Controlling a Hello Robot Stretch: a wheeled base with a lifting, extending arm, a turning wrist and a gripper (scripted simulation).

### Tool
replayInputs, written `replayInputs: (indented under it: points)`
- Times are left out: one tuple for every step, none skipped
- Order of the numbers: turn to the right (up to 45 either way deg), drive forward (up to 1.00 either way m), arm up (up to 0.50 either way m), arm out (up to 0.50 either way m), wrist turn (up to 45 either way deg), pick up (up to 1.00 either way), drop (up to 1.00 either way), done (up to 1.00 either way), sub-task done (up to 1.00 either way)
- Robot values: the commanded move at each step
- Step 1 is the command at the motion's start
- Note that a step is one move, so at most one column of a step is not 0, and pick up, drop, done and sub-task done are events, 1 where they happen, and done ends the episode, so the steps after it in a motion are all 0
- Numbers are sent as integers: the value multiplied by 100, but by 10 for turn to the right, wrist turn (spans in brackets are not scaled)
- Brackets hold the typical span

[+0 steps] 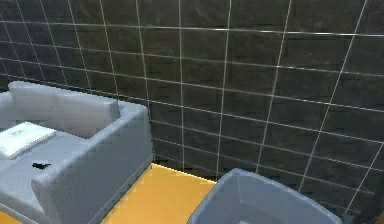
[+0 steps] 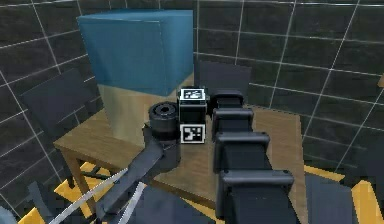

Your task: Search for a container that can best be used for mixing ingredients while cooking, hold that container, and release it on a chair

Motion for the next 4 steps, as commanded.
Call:
replayInputs:
  points:
    - [0, 0, 0, -12, 0, 0, 0, 0, 0]
    - [-330, 0, 0, 0, 0, 0, 0, 0, 0]
    - [0, 5, 0, 0, 0, 0, 0, 0, 0]
    - [450, 0, 0, 0, 0, 0, 0, 0, 0]
